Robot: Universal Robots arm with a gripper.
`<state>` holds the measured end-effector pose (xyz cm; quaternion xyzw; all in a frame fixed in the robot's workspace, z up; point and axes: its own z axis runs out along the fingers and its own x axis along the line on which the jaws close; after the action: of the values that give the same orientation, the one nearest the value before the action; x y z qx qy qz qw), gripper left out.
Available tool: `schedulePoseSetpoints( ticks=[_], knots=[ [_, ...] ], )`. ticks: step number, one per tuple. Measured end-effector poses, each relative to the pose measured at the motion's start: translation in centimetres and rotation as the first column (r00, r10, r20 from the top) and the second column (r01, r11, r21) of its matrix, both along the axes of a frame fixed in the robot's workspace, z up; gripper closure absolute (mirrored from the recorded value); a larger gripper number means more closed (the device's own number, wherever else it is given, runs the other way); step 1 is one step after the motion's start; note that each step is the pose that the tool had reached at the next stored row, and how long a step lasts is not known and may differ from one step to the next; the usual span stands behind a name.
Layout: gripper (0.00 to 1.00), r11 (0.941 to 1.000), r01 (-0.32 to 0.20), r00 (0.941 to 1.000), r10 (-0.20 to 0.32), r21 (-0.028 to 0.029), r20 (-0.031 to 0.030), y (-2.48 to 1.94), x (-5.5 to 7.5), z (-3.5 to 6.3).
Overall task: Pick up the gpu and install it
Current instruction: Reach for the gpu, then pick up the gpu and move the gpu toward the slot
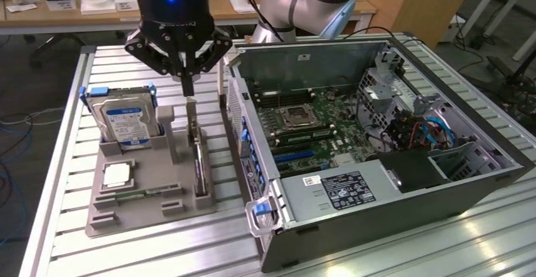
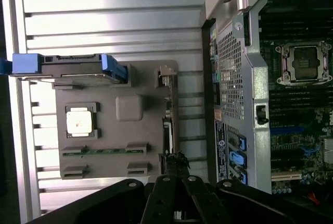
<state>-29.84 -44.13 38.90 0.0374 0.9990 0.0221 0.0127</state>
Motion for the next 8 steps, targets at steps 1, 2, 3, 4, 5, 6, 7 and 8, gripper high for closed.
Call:
schedulePoseSetpoints(
  ticks=[1, 2, 3, 4, 5, 6, 7, 8],
  knots=[
    [0.89, 1.0, 0.0, 1.0, 0.0, -0.0001, 0.0, 0.0, 0.0, 0.0],
    [0.89, 1.0, 0.0, 1.0, 0.0, 0.0, 0.0, 0.0, 0.0, 0.0],
    [0.89, 1.0, 0.0, 1.0, 0.0, -0.0001, 0.0, 0.0, 0.0, 0.0],
    [0.89, 1.0, 0.0, 1.0, 0.0, -0.0001, 0.0, 0.0, 0.0, 0.0],
    [0.89, 1.0, 0.0, 1.0, 0.0, -0.0001, 0.0, 0.0, 0.0, 0.0],
    [0.89, 1.0, 0.0, 1.0, 0.0, -0.0001, 0.0, -0.01, 0.0, 0.0],
    [0.89, 1.0, 0.0, 1.0, 0.0, -0.0001, 0.0, -0.01, 0.0, 0.0],
    [0.89, 1.0, 0.0, 1.0, 0.0, 0.0, 0.0, -0.01, 0.0, 0.0]
  ],
)
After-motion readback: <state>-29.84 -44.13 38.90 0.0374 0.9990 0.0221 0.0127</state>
